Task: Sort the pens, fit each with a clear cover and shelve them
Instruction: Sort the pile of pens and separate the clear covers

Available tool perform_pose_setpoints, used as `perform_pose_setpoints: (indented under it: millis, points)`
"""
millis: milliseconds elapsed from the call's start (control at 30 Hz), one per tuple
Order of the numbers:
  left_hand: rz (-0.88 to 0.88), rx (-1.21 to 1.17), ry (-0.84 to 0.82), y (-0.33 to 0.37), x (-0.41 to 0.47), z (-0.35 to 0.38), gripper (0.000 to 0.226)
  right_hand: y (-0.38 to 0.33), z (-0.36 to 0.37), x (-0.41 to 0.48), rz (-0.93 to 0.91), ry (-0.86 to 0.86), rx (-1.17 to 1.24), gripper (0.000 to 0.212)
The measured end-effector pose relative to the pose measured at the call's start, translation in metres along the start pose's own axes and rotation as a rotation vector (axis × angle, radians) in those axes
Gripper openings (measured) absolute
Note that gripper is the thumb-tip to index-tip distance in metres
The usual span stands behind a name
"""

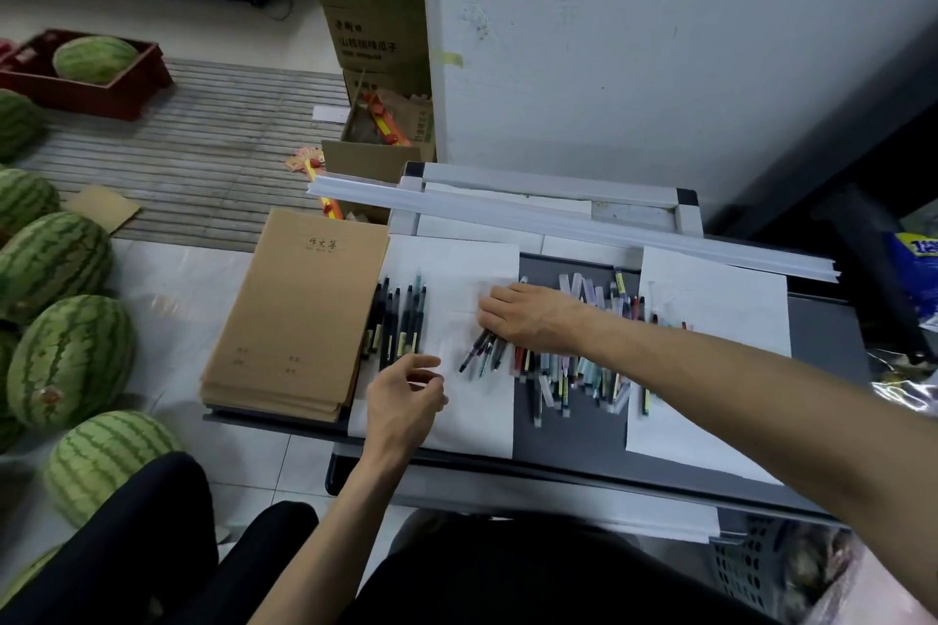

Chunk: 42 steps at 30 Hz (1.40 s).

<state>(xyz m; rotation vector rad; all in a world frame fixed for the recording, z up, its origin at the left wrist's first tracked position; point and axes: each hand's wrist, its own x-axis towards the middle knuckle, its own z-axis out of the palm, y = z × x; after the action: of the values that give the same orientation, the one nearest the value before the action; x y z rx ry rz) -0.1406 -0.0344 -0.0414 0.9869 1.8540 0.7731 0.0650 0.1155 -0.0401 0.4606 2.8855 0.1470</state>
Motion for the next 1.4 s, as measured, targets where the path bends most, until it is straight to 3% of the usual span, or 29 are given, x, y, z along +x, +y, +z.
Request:
perform_pose_setpoints:
  millis: [300,500,600,667,800,867,1133,1267,1400]
  points:
    - [0.019,-0.013,-0.02,0.0,-0.004,0.002,0.016,0.005,-0.011,-0.01,0.177,0.109,0.205,0.04]
    - [0.048,0.006,-0.032,0.011,0.005,0.012,0.016,0.006,-0.028,-0.025,0.364,0.167,0.357,0.063]
    - [0.077,0.083,-0.066,0.017,0.014,0.018,0.02,0.005,-0.033,-0.037,0.505,0.276,0.446,0.068]
    - [0.121,0.187,-0.086,0.023,0.02,0.022,0.025,0.003,-0.038,-0.041,0.671,0.379,0.598,0.064]
    - [0.174,0.365,-0.103,0.04,0.029,0.036,0.035,-0.001,-0.048,-0.049,1.103,0.457,1.027,0.022]
    - [0.189,0.451,-0.119,0.048,0.032,0.046,0.036,-0.005,-0.052,-0.054,1.207,0.497,1.2,0.019]
    - [0.269,0.74,-0.116,0.055,0.034,0.065,0.018,-0.034,-0.057,-0.075,1.301,0.644,1.699,0.021]
    - [0.287,0.737,-0.057,0.057,0.03,0.06,0.015,-0.048,-0.043,-0.085,1.318,0.7,1.934,0.021]
    - [0.296,0.544,0.03,0.059,0.022,0.05,0.009,-0.061,-0.038,-0.09,1.308,0.719,2.091,0.021]
